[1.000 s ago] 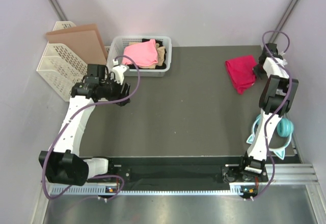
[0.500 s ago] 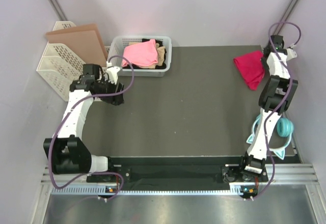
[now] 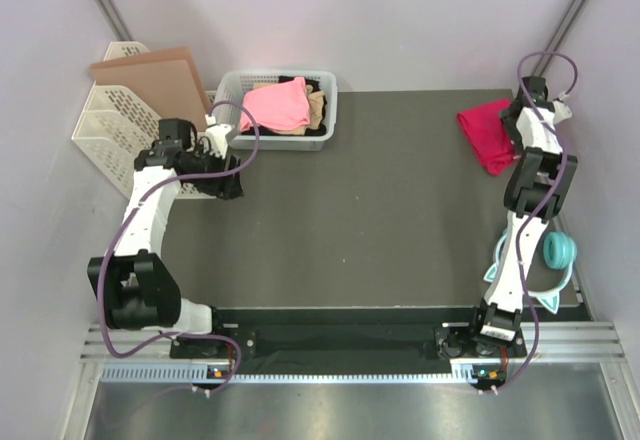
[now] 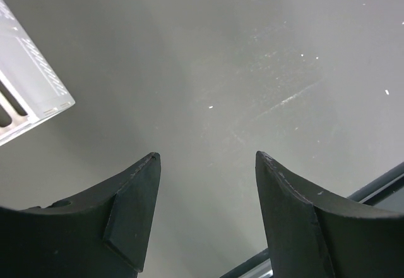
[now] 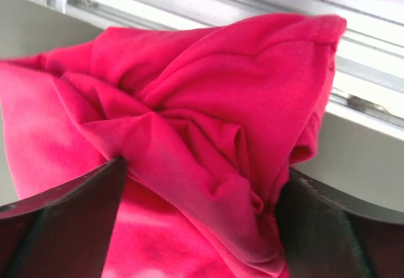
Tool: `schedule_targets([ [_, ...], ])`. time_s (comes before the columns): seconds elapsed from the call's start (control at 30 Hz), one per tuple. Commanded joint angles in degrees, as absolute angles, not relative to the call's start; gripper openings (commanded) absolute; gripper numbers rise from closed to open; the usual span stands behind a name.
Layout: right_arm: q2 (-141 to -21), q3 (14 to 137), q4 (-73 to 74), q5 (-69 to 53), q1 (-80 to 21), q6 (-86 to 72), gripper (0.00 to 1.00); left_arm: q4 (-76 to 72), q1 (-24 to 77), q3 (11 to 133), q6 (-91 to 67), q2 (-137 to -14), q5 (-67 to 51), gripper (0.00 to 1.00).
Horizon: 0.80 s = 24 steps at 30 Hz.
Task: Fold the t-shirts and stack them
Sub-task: Put the neatly folded tshirt into the corner of the board with the right arm
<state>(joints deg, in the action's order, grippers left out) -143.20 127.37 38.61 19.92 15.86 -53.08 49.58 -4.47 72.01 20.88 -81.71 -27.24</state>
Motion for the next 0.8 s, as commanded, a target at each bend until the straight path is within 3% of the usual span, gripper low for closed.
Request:
schedule_targets([
  [0.0,-136.26,119.99,44.64,19.77,15.21,-49.58,0.96,49.92,-4.57,73.04,20.74,-79.02,-30.49,0.67],
  [0.3,-118.24,106.20,43.34,28.04,11.69,-42.19,1.00,49.48,-4.57,70.23,19.86,-73.92,-33.57,0.68],
  [0.53,-118.48,105.91,49.48,26.11,10.64,-39.47,1.00,50.36,-4.57,69.79,20.57,-72.25,-33.49,0.68],
  [0.63,-116.81,103.72,45.72,25.40,9.15,-36.40,1.00,50.01,-4.57,69.61,20.57,-72.07,-33.31,0.68],
  [0.77,-123.28,112.72,49.10,21.11,8.70,-33.84,0.93,48.79,-4.57,69.08,19.95,-72.77,-32.87,0.68],
])
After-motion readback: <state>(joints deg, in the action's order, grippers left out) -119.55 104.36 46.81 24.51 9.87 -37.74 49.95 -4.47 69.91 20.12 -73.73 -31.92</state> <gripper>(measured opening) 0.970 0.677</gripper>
